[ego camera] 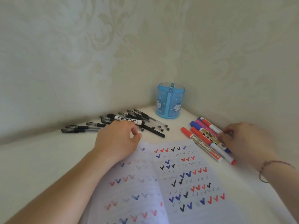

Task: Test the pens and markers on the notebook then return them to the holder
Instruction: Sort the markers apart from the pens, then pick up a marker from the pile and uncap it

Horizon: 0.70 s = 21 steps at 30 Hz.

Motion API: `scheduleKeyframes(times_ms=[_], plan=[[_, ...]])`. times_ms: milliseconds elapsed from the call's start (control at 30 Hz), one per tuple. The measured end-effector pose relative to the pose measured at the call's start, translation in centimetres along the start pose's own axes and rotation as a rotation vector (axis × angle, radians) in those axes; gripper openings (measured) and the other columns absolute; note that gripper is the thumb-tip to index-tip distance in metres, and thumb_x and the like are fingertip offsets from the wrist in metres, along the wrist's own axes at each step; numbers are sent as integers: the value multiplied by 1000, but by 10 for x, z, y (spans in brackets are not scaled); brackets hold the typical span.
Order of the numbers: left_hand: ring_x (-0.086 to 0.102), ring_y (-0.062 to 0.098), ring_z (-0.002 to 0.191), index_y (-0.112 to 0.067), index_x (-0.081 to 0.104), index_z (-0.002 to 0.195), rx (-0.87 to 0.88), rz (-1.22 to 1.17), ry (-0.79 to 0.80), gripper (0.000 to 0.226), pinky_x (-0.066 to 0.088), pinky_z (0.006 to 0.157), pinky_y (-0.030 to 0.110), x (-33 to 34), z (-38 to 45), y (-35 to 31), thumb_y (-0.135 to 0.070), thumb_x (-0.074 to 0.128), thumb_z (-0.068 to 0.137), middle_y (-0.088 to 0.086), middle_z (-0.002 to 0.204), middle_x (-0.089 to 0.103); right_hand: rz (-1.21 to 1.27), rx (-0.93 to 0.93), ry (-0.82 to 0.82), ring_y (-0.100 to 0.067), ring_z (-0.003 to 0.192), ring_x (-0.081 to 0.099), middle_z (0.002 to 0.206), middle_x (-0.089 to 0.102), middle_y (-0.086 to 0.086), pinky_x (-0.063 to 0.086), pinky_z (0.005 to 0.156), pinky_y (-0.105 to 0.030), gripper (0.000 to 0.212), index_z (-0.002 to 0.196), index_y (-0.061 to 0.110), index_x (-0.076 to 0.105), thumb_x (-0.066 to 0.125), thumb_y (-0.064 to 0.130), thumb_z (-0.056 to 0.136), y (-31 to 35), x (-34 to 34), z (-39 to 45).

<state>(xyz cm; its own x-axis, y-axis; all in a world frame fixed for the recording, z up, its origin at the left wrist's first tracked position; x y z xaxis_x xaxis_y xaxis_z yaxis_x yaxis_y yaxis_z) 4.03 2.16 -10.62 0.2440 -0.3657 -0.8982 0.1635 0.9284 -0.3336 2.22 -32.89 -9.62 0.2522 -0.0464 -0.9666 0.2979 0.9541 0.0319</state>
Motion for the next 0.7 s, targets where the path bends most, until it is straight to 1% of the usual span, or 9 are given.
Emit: scheduleKeyframes(times_ms=[100,200,267,367,433,500,600,700], plan=[[62,18,84,-33,60,83,-86,71,8,17,36,61,28,-3,5,15,-49,55,87,-11,80,62,-3,-17,-28,-22,77,61,89,69,6,42,56,-25,30,102,37,67,50,56,88,10,-8,1],[58,19,84,-30,59,81,-146,127,-2,15,35,63,28,-9,8,27,-44,55,88,-10,87,62,12,-95,-60,-21,79,63,86,69,7,38,55,-25,30,102,39,66,46,57,88,43,-23,-1],[52,19,81,-31,58,83,-172,150,7,13,34,65,27,-10,9,32,-42,55,88,-9,90,59,60,-198,-60,-21,81,60,91,68,8,39,59,-26,30,100,38,65,46,58,88,79,-31,-3],[53,20,81,-31,57,82,-201,163,7,11,35,66,28,-10,11,41,-41,55,86,-7,95,63,148,-383,11,-16,92,61,99,67,11,46,68,-27,37,111,40,61,45,64,87,145,-32,-8],[53,21,80,-30,57,82,-208,167,-18,10,35,66,28,-13,12,44,-40,54,86,-5,96,64,166,-488,54,-14,90,62,98,66,11,48,65,-27,42,114,38,60,44,66,87,186,-24,-9],[53,21,81,-29,59,84,-203,172,-36,12,35,65,28,-15,11,43,-40,54,86,-5,96,65,167,-527,62,-15,85,62,95,65,8,45,60,-27,44,110,31,63,45,64,88,216,-15,-7],[61,23,87,-28,63,86,-187,166,-57,18,39,66,29,-18,12,40,-45,55,86,-4,94,66,105,-568,43,-20,84,59,97,59,2,42,63,-29,49,103,24,66,45,66,87,243,0,-4],[64,25,91,-29,67,89,-170,114,-95,20,46,71,31,-21,12,38,-47,58,86,-4,94,69,2,-625,-5,-21,78,56,90,56,1,39,61,-30,43,95,21,67,47,59,91,255,5,-1]])
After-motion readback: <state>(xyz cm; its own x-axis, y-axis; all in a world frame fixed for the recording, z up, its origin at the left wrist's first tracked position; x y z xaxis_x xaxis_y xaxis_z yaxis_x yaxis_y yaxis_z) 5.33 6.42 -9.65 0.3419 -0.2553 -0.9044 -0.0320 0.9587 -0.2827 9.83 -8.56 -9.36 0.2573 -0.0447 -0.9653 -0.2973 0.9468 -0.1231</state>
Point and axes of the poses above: each hand's wrist, its own z-axis towards the middle knuckle, its own x-axis out of the palm, y = z × x, the point moved 8 cm from there along z, towards the middle knuckle
